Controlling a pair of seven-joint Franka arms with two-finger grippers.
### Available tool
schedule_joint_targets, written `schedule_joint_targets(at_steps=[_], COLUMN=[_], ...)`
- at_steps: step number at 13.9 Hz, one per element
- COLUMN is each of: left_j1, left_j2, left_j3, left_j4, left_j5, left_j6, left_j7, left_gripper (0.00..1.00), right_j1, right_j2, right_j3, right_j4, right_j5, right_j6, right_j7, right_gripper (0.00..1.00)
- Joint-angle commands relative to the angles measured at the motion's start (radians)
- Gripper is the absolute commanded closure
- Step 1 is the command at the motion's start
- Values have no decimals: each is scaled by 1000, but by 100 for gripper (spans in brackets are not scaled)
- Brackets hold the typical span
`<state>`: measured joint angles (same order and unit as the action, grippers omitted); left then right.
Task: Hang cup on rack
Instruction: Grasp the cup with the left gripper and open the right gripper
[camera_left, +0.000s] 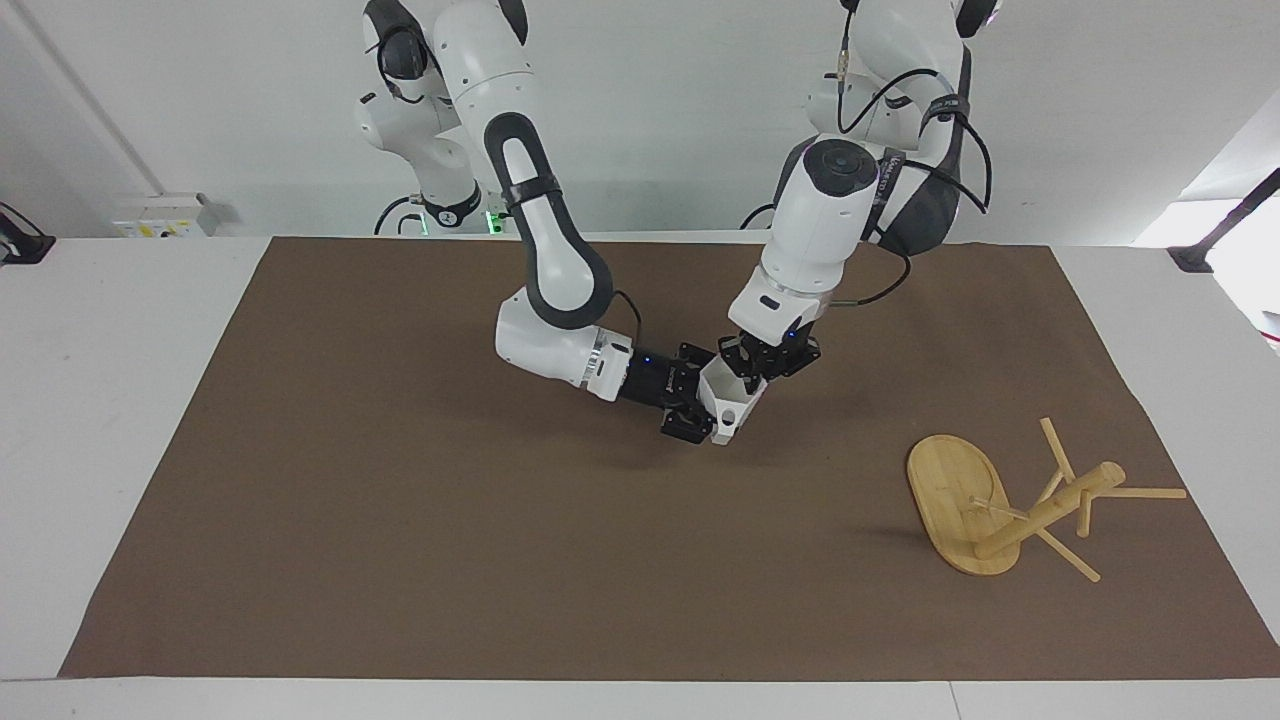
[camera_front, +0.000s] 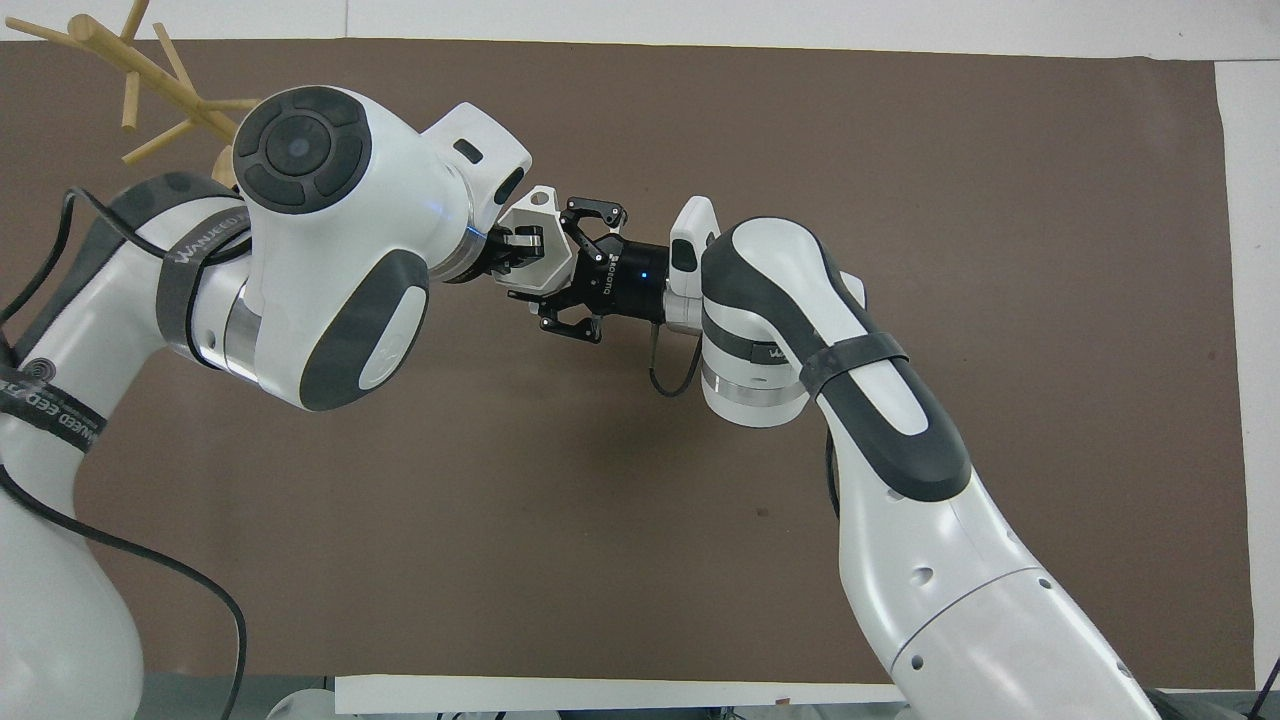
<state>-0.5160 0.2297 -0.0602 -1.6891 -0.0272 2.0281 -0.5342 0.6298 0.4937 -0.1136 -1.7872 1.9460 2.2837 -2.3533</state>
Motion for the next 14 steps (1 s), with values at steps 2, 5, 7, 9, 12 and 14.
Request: schedule_joint_targets(at_steps=[2,5,7,9,12,14], left_j1=[-16,-16,-15,-10,45,72], left_j2=[-10,-9,-10,-16,-218,-353], left_j3=[10,10,13,19,20,19], left_j4=[-18,-17,-20,-47,-354,-585], left_j5=[4,3,6,12,18,18], left_j6=[23,32,38,75,367,588], left_j7=[-1,-76,-148,-177,-197,-199], left_gripper=[100,100,100,100,100,100], right_j1=[-4,-28,-90,-159,-322,-466], right_j2=[-23,-23,-33,-58,-89,-90], right_j3=[5,3,3,3,2,0], right_j4=[-21,-24,-58,-124,-190,-181], right_j5=[28,27,14,-10,-213,-422], right_j6=[22,16,-28,-117,-290,-404], right_j7=[-14,-18,-26,-35,-77,-75], right_gripper=[0,0,0,0,0,0])
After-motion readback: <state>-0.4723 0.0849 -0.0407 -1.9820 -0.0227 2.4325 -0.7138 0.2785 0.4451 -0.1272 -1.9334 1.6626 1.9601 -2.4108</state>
